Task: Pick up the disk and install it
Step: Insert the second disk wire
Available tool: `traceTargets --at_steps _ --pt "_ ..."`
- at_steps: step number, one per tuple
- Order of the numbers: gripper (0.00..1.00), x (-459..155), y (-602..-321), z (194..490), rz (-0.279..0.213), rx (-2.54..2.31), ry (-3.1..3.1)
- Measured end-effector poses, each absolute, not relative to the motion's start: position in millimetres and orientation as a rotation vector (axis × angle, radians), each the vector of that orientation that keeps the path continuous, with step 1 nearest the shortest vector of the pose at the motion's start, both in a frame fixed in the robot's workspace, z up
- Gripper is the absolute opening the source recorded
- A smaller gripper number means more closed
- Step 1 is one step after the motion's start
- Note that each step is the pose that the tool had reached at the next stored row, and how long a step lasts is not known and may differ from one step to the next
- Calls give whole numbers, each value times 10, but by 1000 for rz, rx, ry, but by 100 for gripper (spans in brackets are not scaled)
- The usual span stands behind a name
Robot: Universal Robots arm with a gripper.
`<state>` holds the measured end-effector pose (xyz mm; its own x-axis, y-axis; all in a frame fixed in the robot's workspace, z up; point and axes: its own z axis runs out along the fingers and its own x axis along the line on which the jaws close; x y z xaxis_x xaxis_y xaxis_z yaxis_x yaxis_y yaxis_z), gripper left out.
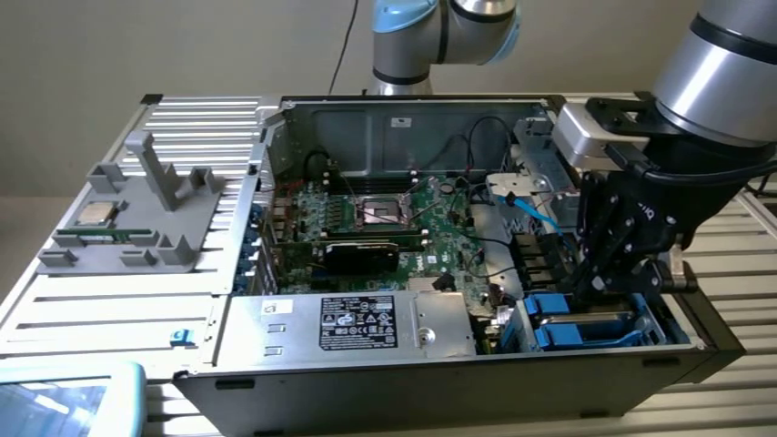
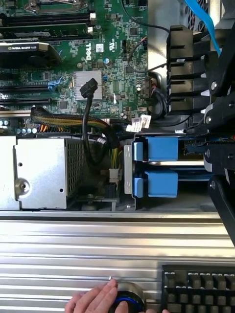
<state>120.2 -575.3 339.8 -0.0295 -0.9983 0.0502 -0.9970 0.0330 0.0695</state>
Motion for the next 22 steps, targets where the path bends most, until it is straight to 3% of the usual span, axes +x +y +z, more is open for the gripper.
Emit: traceTargets --at_steps 22 --pt "16 1210 -5761 3367 -24 2130 -2198"
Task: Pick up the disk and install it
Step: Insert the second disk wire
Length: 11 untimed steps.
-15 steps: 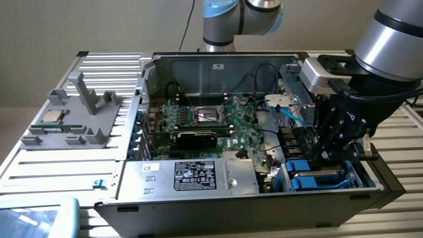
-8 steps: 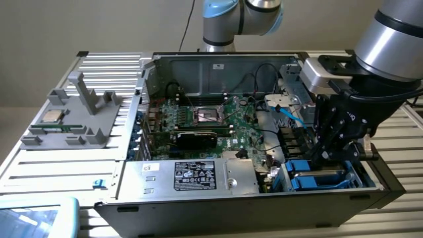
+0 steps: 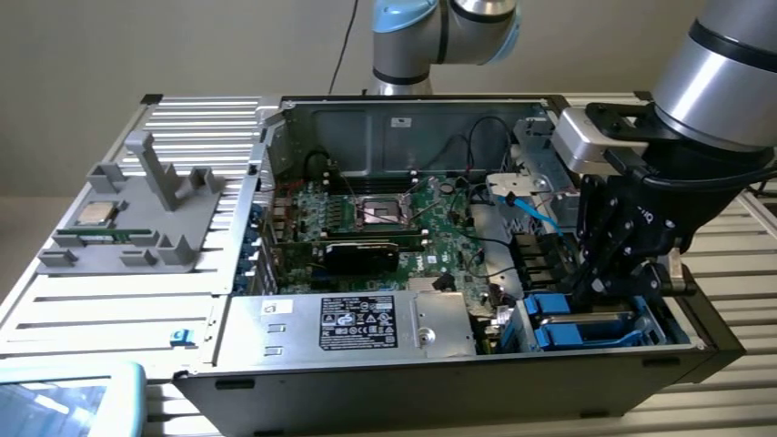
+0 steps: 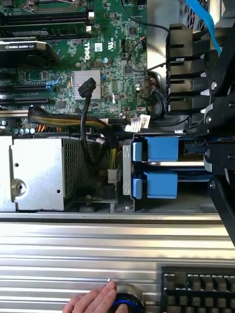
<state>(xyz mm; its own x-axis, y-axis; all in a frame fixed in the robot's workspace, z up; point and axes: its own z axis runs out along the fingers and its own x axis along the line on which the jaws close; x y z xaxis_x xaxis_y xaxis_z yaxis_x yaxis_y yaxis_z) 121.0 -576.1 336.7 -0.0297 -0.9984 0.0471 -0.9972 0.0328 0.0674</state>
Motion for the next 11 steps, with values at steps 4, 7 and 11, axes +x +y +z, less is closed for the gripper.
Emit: traceTargets --at_steps 4,7,11 --pt "16 1210 -5761 3357 -24 2130 -2198" --pt "16 1210 -5761 3355 -24 2130 -2198" --pt "16 1210 -5761 3355 -24 2130 -2198"
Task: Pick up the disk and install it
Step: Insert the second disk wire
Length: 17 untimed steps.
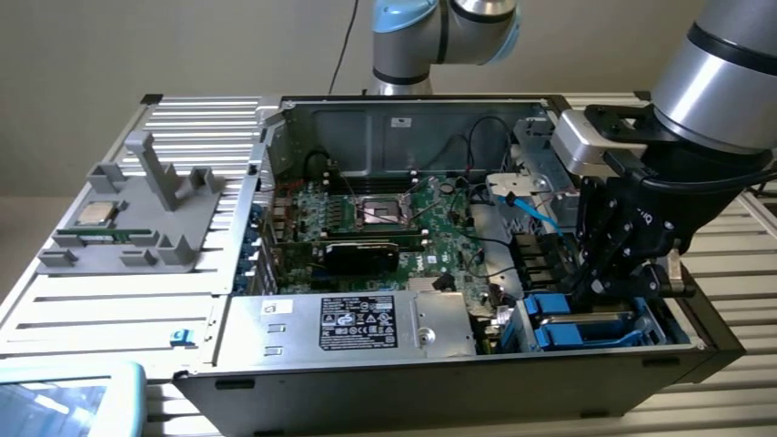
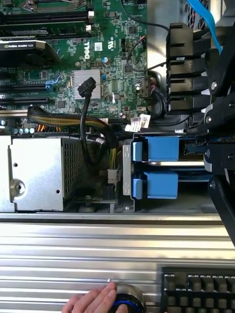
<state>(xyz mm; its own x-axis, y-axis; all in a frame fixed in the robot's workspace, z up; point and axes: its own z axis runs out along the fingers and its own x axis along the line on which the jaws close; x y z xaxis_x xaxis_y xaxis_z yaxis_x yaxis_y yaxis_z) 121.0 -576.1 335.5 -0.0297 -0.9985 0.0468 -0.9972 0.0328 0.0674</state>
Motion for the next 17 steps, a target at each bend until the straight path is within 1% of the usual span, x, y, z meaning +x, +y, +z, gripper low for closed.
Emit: traceTargets --at_steps 3,4,6,7,17 --pt "17 1211 -5761 3354 -24 2131 -2198" --pt "24 1211 -5761 3356 -25 2131 -2198" --pt "24 1211 -5759 3372 -24 2130 -2198" --pt "30 1211 -5758 3383 -24 2130 -2198" --pt "30 1214 -5704 3535 -10 2124 -2192"
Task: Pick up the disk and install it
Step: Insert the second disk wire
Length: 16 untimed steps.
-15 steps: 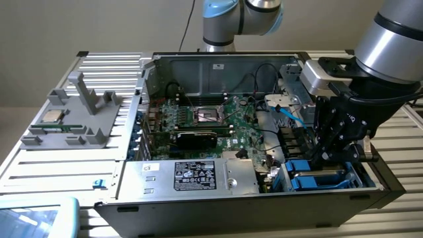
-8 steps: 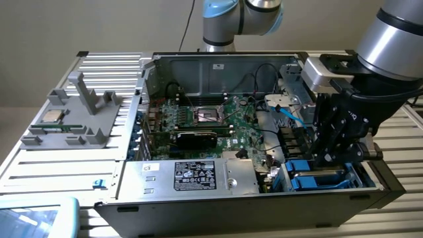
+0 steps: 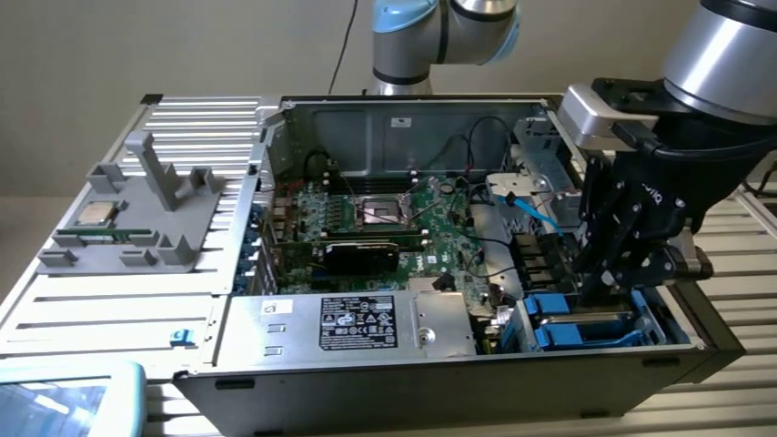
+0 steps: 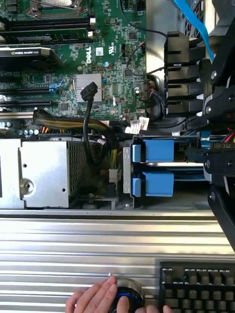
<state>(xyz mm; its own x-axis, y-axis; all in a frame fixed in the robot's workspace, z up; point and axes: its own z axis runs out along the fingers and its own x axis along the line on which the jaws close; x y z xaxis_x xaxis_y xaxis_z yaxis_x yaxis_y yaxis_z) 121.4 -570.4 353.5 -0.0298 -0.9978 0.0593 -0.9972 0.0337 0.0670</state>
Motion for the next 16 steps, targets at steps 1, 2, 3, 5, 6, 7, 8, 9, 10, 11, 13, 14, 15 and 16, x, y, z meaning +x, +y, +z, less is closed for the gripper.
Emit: traceTargets --at_steps 1,2,3,5,6,7,8,9,10,11,13,14,15,16 --pt "30 1217 -5690 3553 -7 2122 -2191" --pt "30 1220 -5678 3567 -4 2121 -2190" --pt "30 1223 -5663 3579 -1 2119 -2188" --pt "30 1232 -5630 3605 6 2116 -2185" --pt "30 1238 -5616 3615 8 2115 -2184" --pt "30 1244 -5607 3620 9 2114 -2184" --pt "30 1248 -5605 3621 10 2114 -2184" --pt "30 1251 -5605 3621 9 2114 -2183" --pt "30 1251 -5605 3621 9 2114 -2183" --pt "30 1251 -5605 3621 9 2114 -2184" --pt "30 1251 -5605 3621 8 2113 -2184" --pt "30 1251 -5605 3621 9 2113 -2184" --pt "30 1252 -5605 3621 9 2113 -2184" --pt "30 1251 -5605 3621 9 2113 -2184"
